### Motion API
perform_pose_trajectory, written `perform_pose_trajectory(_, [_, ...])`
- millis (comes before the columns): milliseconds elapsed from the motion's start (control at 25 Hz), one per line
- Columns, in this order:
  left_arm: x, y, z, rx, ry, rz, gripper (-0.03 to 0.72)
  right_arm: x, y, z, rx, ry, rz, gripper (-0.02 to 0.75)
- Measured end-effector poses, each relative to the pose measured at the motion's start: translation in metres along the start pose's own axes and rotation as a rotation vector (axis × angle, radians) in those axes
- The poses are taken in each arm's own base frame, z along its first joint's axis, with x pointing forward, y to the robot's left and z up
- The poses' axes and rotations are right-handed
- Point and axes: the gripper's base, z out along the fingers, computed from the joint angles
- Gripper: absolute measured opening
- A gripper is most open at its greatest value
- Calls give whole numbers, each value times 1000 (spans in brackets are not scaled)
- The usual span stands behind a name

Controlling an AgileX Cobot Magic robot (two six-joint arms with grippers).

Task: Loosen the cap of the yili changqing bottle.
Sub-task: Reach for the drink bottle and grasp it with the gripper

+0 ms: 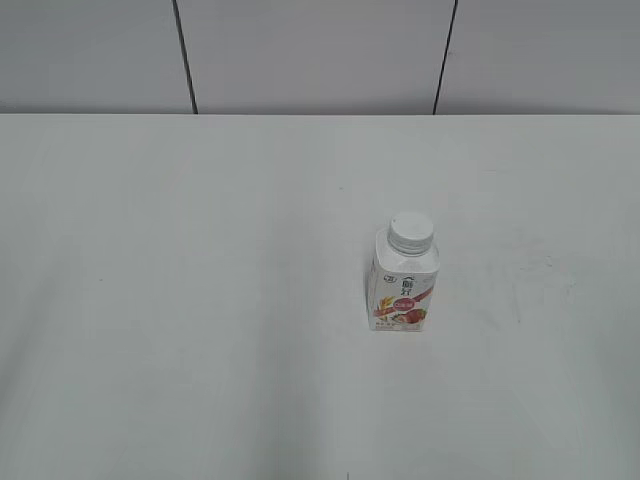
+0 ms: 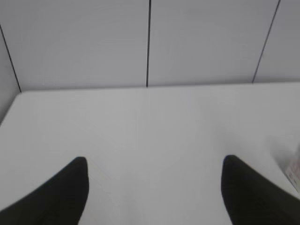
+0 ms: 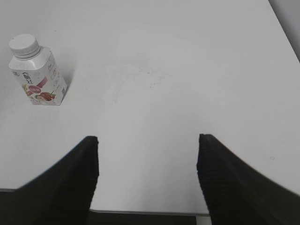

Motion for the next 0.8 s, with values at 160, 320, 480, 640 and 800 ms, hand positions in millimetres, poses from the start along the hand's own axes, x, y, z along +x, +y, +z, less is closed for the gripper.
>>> perform_pose_trajectory(160, [11,0,29,-5,-56,0,534,0,0,0,0,0,0,522])
perform_pose_trajectory(320, [20,1,54,-13,-103,14,534,0,0,0,0,0,0,522])
perform_pose_trajectory(480, [18,1,70,-16,-106,44,534,0,0,0,0,0,0,522])
perform_pose_trajectory(640, [16,1,87,-13,-113,55,533,0,0,0,0,0,0,522])
perform_pose_trajectory(800, [20,1,112,-6,-76,54,533,0,0,0,0,0,0,522])
